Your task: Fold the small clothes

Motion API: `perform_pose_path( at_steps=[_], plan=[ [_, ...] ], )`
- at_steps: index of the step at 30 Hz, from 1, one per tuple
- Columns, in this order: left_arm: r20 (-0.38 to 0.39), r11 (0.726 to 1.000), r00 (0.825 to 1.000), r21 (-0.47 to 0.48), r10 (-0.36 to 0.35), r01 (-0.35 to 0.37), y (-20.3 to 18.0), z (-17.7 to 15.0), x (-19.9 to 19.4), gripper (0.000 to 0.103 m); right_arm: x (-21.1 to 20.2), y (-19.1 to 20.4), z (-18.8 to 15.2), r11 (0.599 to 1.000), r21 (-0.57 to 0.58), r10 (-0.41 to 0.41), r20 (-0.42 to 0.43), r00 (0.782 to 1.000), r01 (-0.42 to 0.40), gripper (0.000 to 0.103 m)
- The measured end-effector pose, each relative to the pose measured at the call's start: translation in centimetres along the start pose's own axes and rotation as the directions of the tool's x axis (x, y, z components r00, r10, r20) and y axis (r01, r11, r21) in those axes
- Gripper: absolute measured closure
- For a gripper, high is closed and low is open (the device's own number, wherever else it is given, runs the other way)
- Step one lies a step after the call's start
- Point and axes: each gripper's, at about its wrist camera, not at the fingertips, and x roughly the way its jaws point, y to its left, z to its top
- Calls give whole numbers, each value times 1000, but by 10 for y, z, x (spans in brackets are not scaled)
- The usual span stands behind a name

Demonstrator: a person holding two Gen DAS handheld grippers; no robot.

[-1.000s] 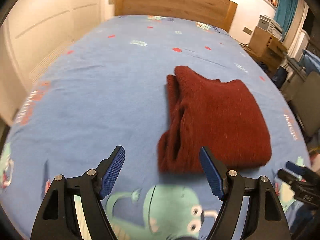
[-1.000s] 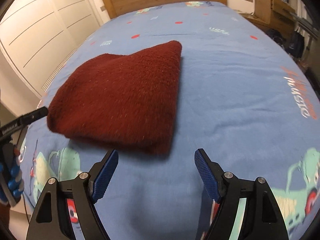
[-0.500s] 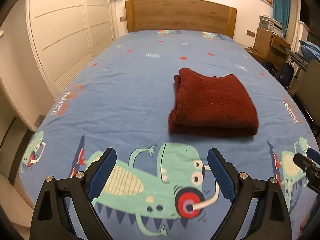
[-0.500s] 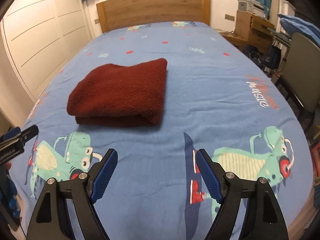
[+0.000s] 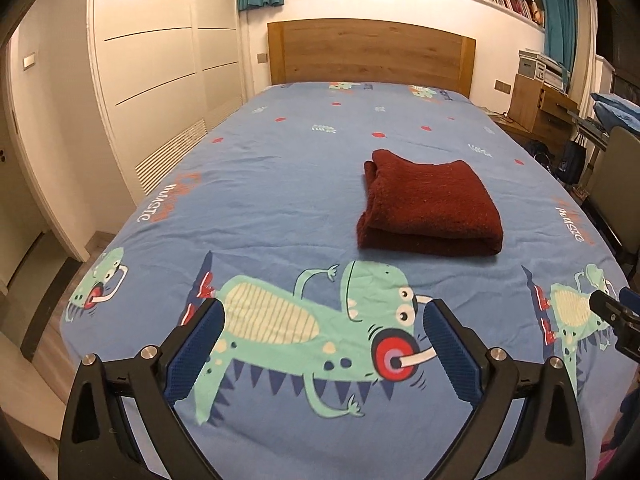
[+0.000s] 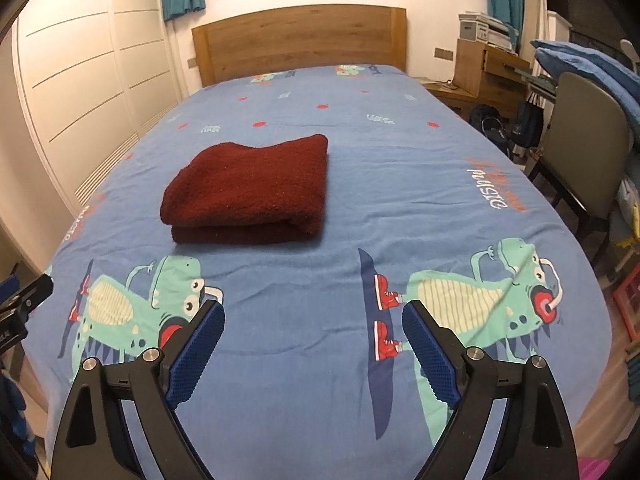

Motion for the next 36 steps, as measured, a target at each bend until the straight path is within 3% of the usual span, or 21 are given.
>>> perform_pose_path(
  at_steps=[18, 36],
  plan=[
    [104, 999, 994, 25, -29, 27, -6, -20, -41, 5, -42, -10, -28, 999, 24, -42, 82, 996, 40, 11],
    [103, 999, 994, 32, -30, 27, -11, -30, -41, 5, -48, -21, -41, 998, 49, -53, 93, 994, 48, 11]
  ],
)
